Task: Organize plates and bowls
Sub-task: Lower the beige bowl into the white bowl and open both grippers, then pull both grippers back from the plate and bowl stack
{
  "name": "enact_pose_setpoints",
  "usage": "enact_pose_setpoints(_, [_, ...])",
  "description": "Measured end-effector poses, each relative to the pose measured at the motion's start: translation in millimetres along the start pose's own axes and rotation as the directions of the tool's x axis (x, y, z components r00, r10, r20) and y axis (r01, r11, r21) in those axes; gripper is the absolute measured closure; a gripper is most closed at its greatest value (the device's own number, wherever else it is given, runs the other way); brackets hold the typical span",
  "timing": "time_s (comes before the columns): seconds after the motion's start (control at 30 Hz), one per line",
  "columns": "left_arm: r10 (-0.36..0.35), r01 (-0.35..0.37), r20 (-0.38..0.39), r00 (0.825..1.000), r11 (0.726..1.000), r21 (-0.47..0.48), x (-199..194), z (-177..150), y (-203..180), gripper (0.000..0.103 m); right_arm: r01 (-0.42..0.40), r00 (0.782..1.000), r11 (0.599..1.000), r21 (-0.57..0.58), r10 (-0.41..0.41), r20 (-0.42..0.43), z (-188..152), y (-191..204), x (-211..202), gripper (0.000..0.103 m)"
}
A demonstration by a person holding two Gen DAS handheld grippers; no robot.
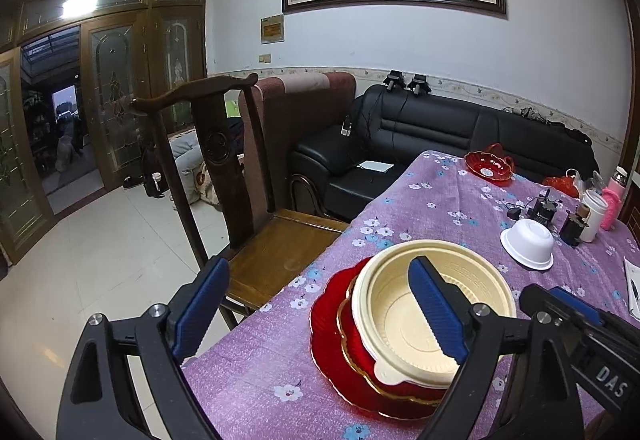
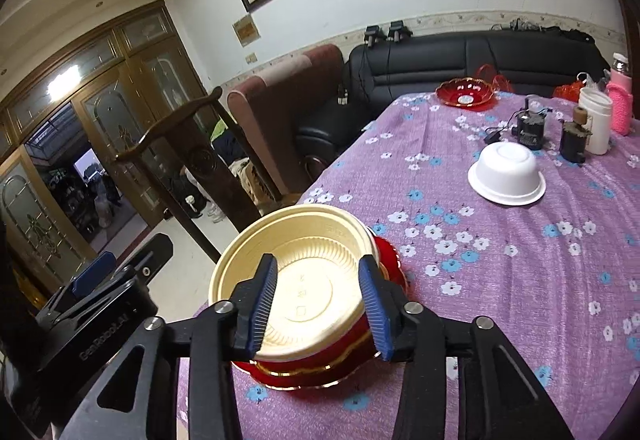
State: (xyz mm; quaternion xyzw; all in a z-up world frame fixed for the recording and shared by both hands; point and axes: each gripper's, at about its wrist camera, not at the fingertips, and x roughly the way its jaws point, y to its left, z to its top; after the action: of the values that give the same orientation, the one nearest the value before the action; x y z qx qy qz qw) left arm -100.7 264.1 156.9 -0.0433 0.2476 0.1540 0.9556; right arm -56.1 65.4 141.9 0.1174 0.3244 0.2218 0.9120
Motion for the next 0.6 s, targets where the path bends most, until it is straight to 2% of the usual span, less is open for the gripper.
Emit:
enact_pose_setpoints(0.4, [-0.014,0.013,0.034,0.999,0.999,0.042,-29,-10,-26,0.012,0.034,0.999,0.997,0.064,-0.035,0.005,-26,-38,-30,0.052])
enact_pose_setpoints(0.5, [-0.014,0.011,0.070,0.997,0.999,0.040,-41,-12,-34,0.009,0.049,0.999,0.996,0.068,-0.050,0.010,-32,-45,-38,0.052])
enact_pose_setpoints(0.6, [-0.004,0.001,0.145,0.989,1.000,0.022,-58,-16,-38,0.001,0.058,0.998,0.996,0.065,-0.059,0.011,-37,-52,-44,0.051])
